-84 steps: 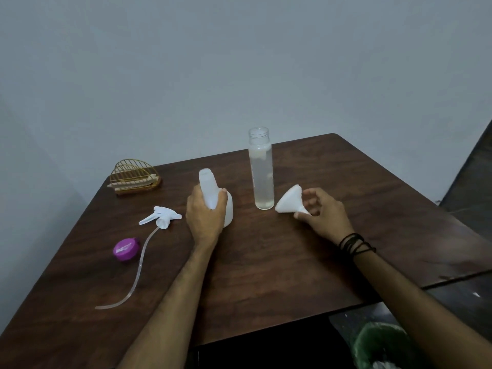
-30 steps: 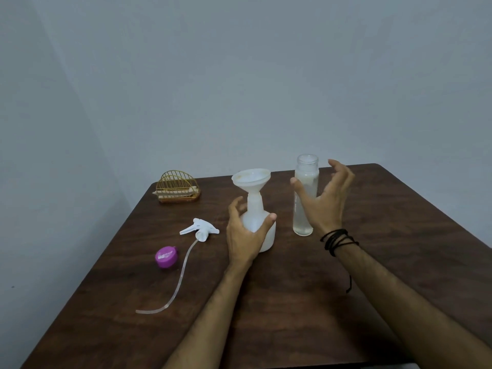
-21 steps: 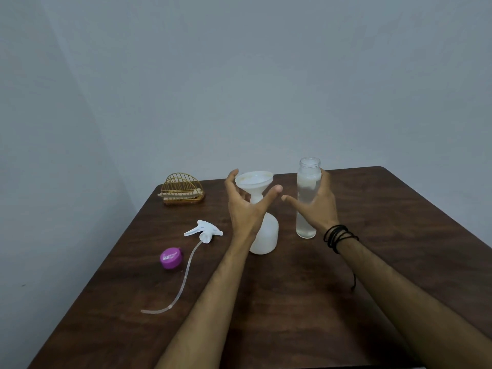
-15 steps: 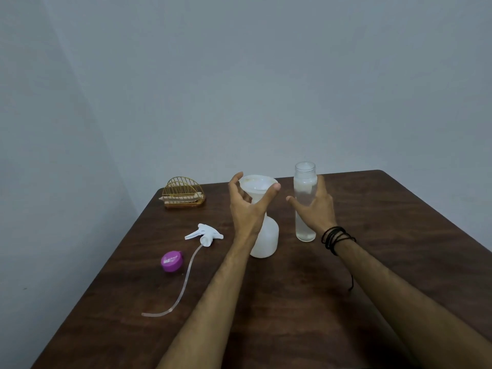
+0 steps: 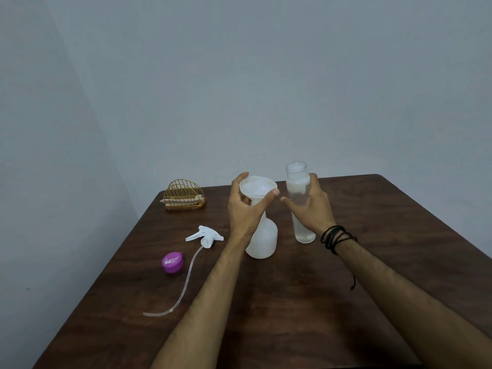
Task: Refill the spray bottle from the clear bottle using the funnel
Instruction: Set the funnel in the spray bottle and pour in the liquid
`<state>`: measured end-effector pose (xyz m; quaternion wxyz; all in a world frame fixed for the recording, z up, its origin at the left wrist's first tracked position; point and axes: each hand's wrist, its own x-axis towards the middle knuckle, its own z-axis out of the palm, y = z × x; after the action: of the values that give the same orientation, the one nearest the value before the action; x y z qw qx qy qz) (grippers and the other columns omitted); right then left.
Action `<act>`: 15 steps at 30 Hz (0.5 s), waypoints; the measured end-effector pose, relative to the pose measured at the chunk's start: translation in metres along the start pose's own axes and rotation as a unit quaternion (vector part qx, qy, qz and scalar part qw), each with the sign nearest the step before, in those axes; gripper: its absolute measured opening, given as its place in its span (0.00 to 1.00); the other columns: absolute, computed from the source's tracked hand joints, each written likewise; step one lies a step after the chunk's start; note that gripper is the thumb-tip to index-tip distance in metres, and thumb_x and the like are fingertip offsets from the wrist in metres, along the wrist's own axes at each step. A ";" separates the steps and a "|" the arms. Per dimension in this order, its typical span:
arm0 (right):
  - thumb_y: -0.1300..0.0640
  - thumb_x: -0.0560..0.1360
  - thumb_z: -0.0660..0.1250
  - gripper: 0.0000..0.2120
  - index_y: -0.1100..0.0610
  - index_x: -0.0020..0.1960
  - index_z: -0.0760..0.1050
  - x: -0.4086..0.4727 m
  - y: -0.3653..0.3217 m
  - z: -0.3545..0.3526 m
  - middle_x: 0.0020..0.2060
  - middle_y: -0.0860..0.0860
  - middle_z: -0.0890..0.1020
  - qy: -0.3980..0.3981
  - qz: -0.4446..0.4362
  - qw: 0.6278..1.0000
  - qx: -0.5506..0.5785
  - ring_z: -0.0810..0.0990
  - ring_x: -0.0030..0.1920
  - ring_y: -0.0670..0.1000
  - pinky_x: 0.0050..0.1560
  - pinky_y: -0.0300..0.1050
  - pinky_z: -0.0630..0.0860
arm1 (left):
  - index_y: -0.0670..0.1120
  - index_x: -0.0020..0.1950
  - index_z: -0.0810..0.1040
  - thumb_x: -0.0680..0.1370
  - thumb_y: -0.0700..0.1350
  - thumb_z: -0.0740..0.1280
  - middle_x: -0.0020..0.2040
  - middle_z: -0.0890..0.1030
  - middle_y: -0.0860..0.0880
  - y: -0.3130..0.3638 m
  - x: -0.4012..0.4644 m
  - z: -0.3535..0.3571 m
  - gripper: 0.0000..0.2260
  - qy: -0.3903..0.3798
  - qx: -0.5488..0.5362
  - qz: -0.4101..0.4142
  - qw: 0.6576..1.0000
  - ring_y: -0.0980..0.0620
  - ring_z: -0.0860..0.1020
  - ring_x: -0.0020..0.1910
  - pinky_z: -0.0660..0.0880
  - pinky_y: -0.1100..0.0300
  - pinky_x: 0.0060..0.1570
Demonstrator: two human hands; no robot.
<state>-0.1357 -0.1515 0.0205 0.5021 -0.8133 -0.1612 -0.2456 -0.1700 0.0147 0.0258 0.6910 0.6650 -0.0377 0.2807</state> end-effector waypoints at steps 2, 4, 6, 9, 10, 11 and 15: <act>0.51 0.69 0.77 0.25 0.50 0.57 0.64 0.003 -0.007 -0.003 0.44 0.42 0.77 -0.013 -0.009 1.000 -0.009 0.78 0.43 0.39 0.36 0.26 0.72 | 0.51 0.69 0.73 0.61 0.58 0.81 0.60 0.77 0.55 -0.001 0.001 -0.002 0.40 -0.003 -0.001 -0.001 1.000 0.67 0.79 0.55 0.77 0.69 0.47; 0.51 0.69 0.77 0.24 0.48 0.56 0.64 0.006 -0.011 -0.005 0.43 0.41 0.77 -0.031 -0.016 0.999 -0.021 0.78 0.43 0.39 0.36 0.25 0.72 | 0.51 0.69 0.72 0.61 0.58 0.82 0.61 0.78 0.54 -0.002 0.001 -0.002 0.40 -0.008 -0.002 -0.004 1.000 0.66 0.79 0.55 0.78 0.69 0.47; 0.52 0.69 0.76 0.24 0.49 0.56 0.63 0.010 -0.015 -0.008 0.42 0.43 0.78 -0.053 -0.025 0.997 -0.045 0.78 0.42 0.39 0.34 0.27 0.71 | 0.51 0.69 0.72 0.60 0.58 0.82 0.61 0.78 0.53 -0.003 0.001 -0.003 0.40 -0.006 -0.007 -0.008 1.000 0.64 0.80 0.56 0.78 0.68 0.48; 0.55 0.70 0.75 0.25 0.53 0.59 0.64 0.014 -0.019 -0.011 0.44 0.47 0.78 -0.088 -0.034 0.992 -0.081 0.78 0.42 0.44 0.36 0.32 0.69 | 0.51 0.69 0.73 0.61 0.58 0.82 0.61 0.79 0.52 -0.005 0.002 -0.004 0.40 -0.003 -0.006 -0.006 1.000 0.63 0.80 0.56 0.79 0.67 0.48; 0.56 0.70 0.75 0.25 0.54 0.60 0.65 0.015 -0.020 -0.012 0.45 0.48 0.78 -0.099 -0.038 0.990 -0.090 0.78 0.42 0.46 0.36 0.34 0.70 | 0.51 0.69 0.72 0.61 0.57 0.82 0.61 0.79 0.51 -0.005 0.001 -0.005 0.40 -0.003 -0.005 -0.005 1.000 0.62 0.80 0.56 0.79 0.66 0.49; 0.57 0.70 0.74 0.25 0.54 0.61 0.65 0.016 -0.021 -0.012 0.45 0.49 0.78 -0.109 -0.042 0.988 -0.101 0.78 0.42 0.48 0.36 0.36 0.70 | 0.50 0.70 0.72 0.62 0.56 0.82 0.61 0.79 0.51 -0.006 0.001 -0.005 0.39 -0.003 -0.005 -0.005 1.000 0.62 0.80 0.56 0.79 0.66 0.49; 0.59 0.71 0.72 0.22 0.53 0.60 0.65 0.021 -0.028 -0.017 0.45 0.50 0.77 -0.129 -0.054 0.981 -0.133 0.78 0.42 0.50 0.36 0.42 0.72 | 0.50 0.71 0.72 0.64 0.51 0.83 0.63 0.79 0.49 -0.009 0.003 -0.007 0.38 -0.005 -0.002 -0.003 1.000 0.58 0.80 0.59 0.79 0.65 0.52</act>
<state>-0.1367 -0.1537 0.0593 0.3506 -0.8876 -0.2344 -0.1850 -0.1657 0.0225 0.0181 0.6932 0.6649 -0.0395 0.2753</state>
